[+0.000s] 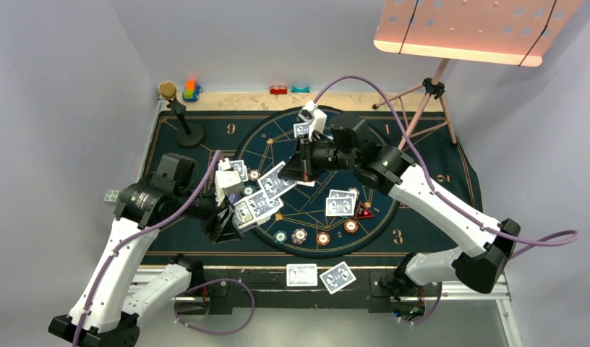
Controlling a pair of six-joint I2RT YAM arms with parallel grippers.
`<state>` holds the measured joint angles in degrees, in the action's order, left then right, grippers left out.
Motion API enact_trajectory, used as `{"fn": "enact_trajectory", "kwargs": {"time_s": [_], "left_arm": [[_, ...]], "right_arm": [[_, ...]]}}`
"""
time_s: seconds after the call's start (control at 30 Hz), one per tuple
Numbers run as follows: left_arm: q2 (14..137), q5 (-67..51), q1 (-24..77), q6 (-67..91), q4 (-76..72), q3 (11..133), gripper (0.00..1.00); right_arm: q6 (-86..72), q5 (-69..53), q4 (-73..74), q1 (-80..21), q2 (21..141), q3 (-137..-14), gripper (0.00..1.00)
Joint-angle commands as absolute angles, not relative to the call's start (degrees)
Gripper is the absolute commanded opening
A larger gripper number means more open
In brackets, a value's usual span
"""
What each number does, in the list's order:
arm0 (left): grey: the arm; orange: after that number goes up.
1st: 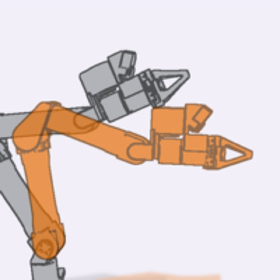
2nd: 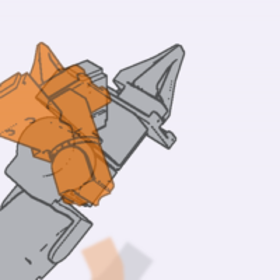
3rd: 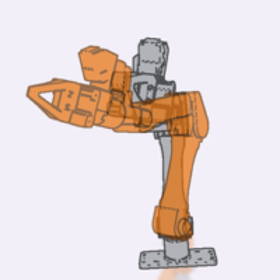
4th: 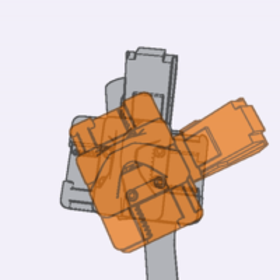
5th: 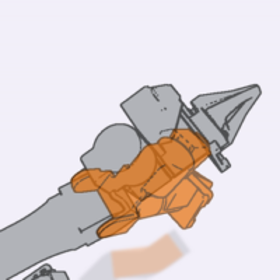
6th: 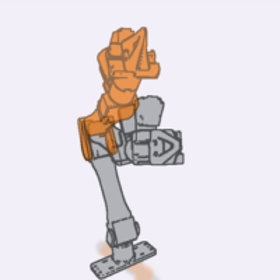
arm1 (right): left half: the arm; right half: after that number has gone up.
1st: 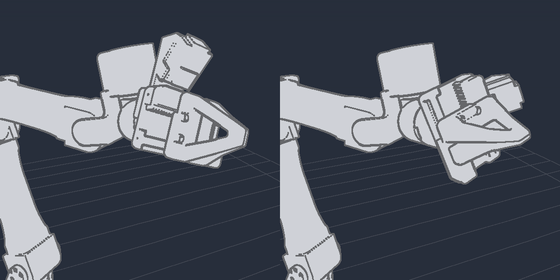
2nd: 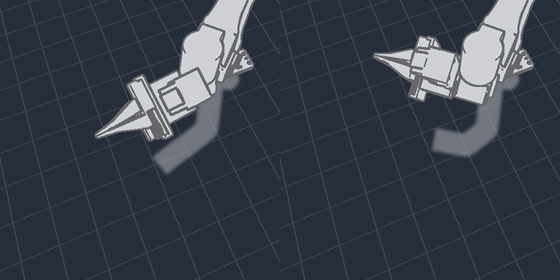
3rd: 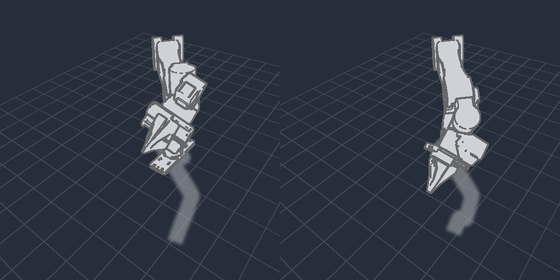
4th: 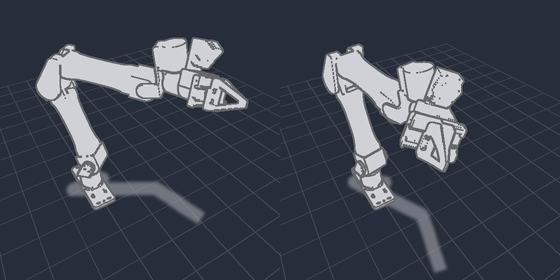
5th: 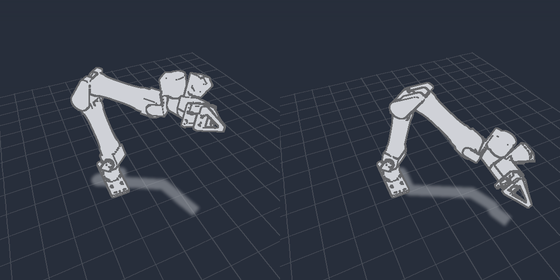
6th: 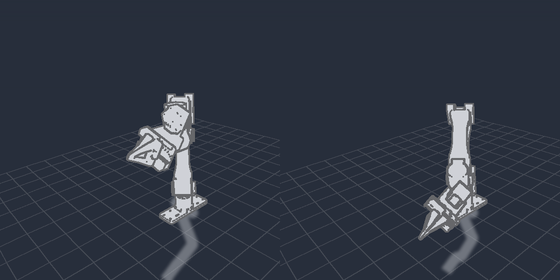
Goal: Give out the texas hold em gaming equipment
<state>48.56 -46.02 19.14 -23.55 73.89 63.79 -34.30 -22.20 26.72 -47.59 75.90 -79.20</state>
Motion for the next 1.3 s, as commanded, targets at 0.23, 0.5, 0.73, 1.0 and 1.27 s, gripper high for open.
{"fn": "enact_trajectory", "kwargs": {"time_s": [0.23, 0.5, 0.73, 1.0, 1.27], "left_arm": [[47.4, -47.6, 18.8, -24.0, 72.9, 65.5, 0.00], [47.1, -47.2, 18.9, -24.2, 73.4, 65.7, 0.00], [47.0, -47.0, 18.9, -24.4, 73.9, 66.0, 0.00], [47.1, -46.9, 18.9, -24.8, 74.4, 65.9, 0.00], [47.0, -46.7, 18.9, -25.4, 74.5, 65.4, 0.00]], "right_arm": [[-35.1, -26.2, 25.0, -40.3, 74.5, -81.3, 0.00], [-30.5, -25.0, 24.8, -33.7, 80.3, -80.8, 0.00], [-29.6, -25.1, 18.4, -31.3, 91.2, -75.8, 0.00], [-32.3, -25.3, 8.0, -29.6, 101.8, -73.3, 0.00], [-35.2, -25.4, 4.7, -29.5, 107.9, -72.2, 0.00]]}}
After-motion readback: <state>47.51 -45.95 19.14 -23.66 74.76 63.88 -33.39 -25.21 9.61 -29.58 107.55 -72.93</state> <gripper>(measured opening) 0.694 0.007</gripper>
